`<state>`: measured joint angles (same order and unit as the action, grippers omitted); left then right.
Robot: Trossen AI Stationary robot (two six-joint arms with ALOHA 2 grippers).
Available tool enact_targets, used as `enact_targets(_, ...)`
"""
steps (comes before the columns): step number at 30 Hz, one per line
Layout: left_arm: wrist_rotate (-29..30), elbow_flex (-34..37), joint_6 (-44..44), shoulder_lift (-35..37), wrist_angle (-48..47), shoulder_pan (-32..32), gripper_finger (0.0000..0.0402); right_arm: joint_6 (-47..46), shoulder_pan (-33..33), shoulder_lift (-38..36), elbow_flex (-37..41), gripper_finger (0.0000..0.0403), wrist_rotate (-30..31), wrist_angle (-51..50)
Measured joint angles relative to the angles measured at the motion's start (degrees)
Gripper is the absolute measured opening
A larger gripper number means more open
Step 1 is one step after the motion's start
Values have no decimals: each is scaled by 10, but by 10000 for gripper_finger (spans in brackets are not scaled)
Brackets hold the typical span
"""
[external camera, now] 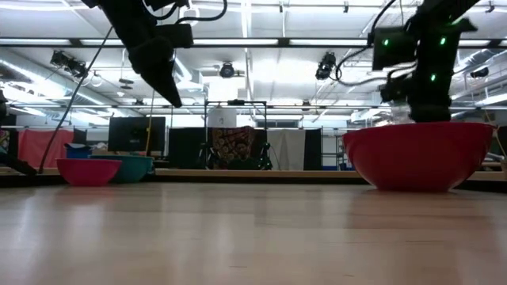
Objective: Nest bowls inside each other by size order
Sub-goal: Stack the green bowl on top of the orange bowl
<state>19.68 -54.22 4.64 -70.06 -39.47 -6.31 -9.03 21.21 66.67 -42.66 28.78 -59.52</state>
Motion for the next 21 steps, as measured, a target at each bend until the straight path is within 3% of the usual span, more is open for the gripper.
enact_targets(4, 0, 0, -10, 0, 3, 0, 141, 31, 7, 55, 1, 171, 86, 49)
enact_targets(11, -1, 0, -17, 0, 3, 8, 141, -21, 35, 144, -9, 171, 108, 51)
enact_targets(14, -2, 0, -24, 0, 3, 8, 141, -43, 55, 176, -25, 171, 116, 7)
enact_targets(21, -2, 0, -29, 0, 2, 8, 141, -67, 39, 158, -88, 170, 164, -64)
